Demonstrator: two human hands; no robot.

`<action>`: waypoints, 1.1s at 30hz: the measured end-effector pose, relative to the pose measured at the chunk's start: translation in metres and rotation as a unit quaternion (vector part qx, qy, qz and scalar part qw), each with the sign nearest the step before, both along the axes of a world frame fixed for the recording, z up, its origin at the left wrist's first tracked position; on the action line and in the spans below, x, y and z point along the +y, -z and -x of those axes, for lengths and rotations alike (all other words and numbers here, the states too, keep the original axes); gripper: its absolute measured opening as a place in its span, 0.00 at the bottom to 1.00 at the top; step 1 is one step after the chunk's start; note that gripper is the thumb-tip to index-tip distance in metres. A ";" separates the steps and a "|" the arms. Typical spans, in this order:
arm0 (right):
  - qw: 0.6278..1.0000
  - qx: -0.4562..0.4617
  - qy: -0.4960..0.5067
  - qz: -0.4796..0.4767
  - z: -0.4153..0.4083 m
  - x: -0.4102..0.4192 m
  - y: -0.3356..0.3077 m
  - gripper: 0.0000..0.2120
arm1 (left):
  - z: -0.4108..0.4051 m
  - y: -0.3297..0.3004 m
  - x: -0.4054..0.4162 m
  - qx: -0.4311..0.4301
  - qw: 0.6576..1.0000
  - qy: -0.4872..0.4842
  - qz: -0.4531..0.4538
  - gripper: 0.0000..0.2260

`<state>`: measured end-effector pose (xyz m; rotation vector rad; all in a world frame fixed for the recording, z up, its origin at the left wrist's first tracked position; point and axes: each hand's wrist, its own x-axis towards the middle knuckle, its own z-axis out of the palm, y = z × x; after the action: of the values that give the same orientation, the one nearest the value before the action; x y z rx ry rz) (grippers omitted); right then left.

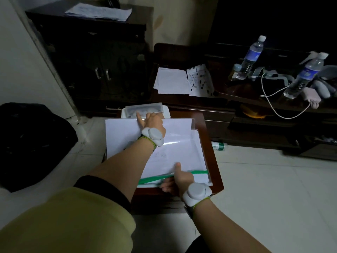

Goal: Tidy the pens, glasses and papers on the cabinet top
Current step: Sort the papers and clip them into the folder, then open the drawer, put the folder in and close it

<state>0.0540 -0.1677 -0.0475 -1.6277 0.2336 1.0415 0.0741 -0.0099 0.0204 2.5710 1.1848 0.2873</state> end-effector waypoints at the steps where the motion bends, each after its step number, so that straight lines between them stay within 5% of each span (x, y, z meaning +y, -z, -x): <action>1: 1.000 0.003 0.001 0.000 0.000 0.000 0.002 0.30 | 0.000 0.004 0.000 0.003 1.000 0.003 0.000 0.13; 4: 1.000 0.005 -0.008 0.012 0.000 0.000 0.002 0.31 | 0.002 0.011 -0.004 0.013 1.000 0.024 0.005 0.16; 8: 1.000 0.003 0.000 0.011 0.003 -0.004 -0.002 0.32 | 0.013 0.012 -0.010 0.112 0.990 0.073 0.044 0.40; 12: 1.000 0.003 -0.004 0.002 0.004 -0.010 -0.003 0.34 | 0.031 0.012 -0.018 0.110 0.983 0.107 0.102 0.44; 17: 1.000 0.016 -0.014 0.005 0.014 -0.019 -0.015 0.37 | 0.067 0.019 -0.039 0.075 0.978 0.118 0.154 0.36; 22: 0.998 -0.044 0.028 0.043 0.034 -0.030 -0.011 0.34 | 0.104 0.030 -0.087 -0.181 0.972 0.020 0.151 0.11; 24: 0.997 -0.045 0.054 0.035 0.046 -0.037 -0.003 0.31 | 0.119 0.037 -0.110 -0.236 0.951 -0.015 0.201 0.08; 27: 0.995 0.002 0.101 -0.001 0.059 -0.045 0.013 0.22 | 0.132 0.052 -0.136 -0.284 0.876 -0.105 0.376 0.13; 30: 0.992 0.055 0.114 -0.029 0.073 -0.050 0.032 0.11 | 0.143 0.071 -0.152 -0.308 0.723 -0.247 0.567 0.13; 33: 0.991 0.077 0.108 -0.030 0.080 -0.050 0.050 0.10 | 0.149 0.089 -0.154 -0.352 0.582 -0.321 0.659 0.11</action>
<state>-0.0258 -0.2173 -0.0976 -1.4353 0.4666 0.9979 -0.0748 -0.1640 -0.0685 0.5514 1.1642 0.3198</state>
